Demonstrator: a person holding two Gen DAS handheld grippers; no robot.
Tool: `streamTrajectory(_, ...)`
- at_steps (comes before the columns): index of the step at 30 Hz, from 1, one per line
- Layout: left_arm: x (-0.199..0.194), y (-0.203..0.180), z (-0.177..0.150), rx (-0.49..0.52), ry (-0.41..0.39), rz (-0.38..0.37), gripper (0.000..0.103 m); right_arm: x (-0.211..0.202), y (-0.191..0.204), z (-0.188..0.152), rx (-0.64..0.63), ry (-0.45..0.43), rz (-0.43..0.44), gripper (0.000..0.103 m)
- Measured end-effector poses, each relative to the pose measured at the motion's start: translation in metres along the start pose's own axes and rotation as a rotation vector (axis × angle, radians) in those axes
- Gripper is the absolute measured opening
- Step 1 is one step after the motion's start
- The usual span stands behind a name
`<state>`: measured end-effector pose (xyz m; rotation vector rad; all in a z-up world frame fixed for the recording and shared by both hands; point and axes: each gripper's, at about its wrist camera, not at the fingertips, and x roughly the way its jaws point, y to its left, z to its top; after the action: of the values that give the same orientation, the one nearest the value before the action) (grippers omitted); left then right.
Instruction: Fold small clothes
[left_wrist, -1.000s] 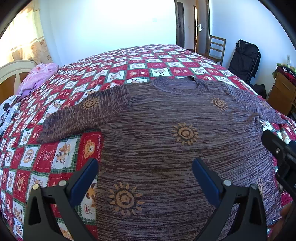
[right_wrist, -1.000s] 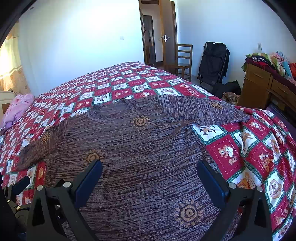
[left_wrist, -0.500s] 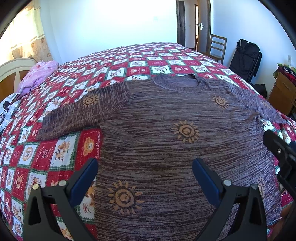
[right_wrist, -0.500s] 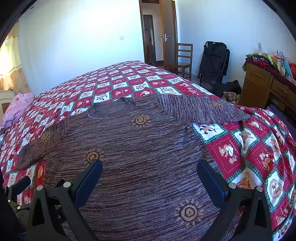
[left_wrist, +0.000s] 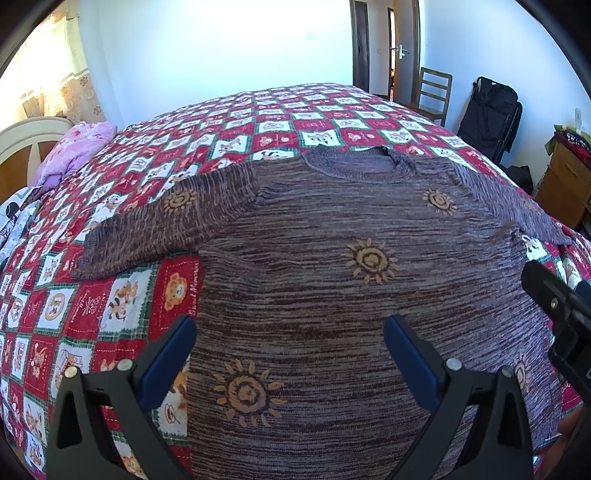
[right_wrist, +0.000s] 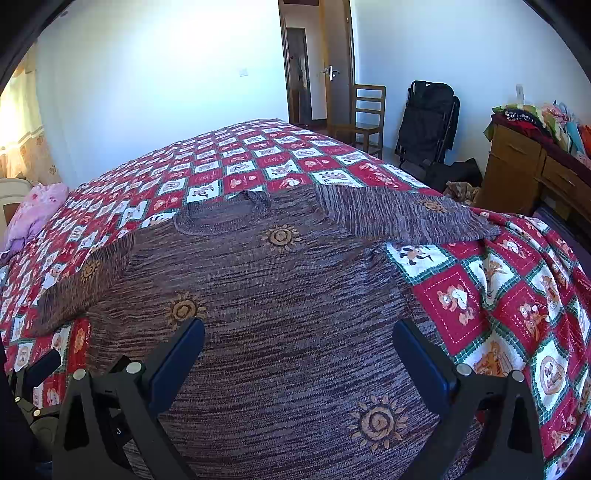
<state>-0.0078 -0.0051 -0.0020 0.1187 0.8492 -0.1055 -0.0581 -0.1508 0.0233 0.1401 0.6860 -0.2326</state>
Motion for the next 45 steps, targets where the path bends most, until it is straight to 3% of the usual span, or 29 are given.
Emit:
streamTrajectory(12, 0.007, -0.007, -0.001, 0.007, 0.018, -0.006, 0.103, 0.007, -0.004, -0.001, 0.004, 0.014, 0.002, 0.102)
streamTrajectory(19, 0.018, -0.011, 0.000, 0.022, 0.051, -0.066, 0.103, 0.027, -0.023, 0.005, 0.047, 0.063, 0.025, 0.102)
streamTrajectory(25, 0.021, -0.004, 0.012, -0.002, 0.013, -0.074, 0.103, 0.037, -0.105, 0.045, 0.165, 0.010, 0.053, 0.097)
streamTrajectory(27, 0.023, 0.000, 0.015, -0.008, 0.007, -0.067, 0.103, 0.049, -0.147, 0.065, 0.235, 0.014, 0.045, 0.086)
streamTrajectory(29, 0.028, 0.004, 0.016, -0.019, 0.009, -0.055, 0.103, 0.061, -0.189, 0.080, 0.338, 0.023, 0.028, 0.083)
streamTrajectory(32, 0.035, 0.009, 0.018, -0.036, 0.013, -0.058, 0.103, 0.083, -0.264, 0.095, 0.541, 0.050, 0.007, 0.062)
streamTrajectory(34, 0.041, 0.010, 0.021, -0.038, 0.015, -0.043, 0.103, 0.098, -0.302, 0.101, 0.605, 0.077, -0.021, 0.060)
streamTrajectory(37, 0.047, 0.009, 0.025, -0.038, 0.025, -0.036, 0.103, 0.117, -0.329, 0.104, 0.633, 0.114, -0.046, 0.060)
streamTrajectory(39, 0.052, 0.008, 0.026, -0.038, 0.038, -0.034, 0.103, 0.129, -0.338, 0.104, 0.652, 0.151, -0.046, 0.053)
streamTrajectory(45, 0.060, 0.005, 0.026, -0.032, 0.065, -0.026, 0.103, 0.164, -0.344, 0.104, 0.705, 0.230, -0.030, 0.049)
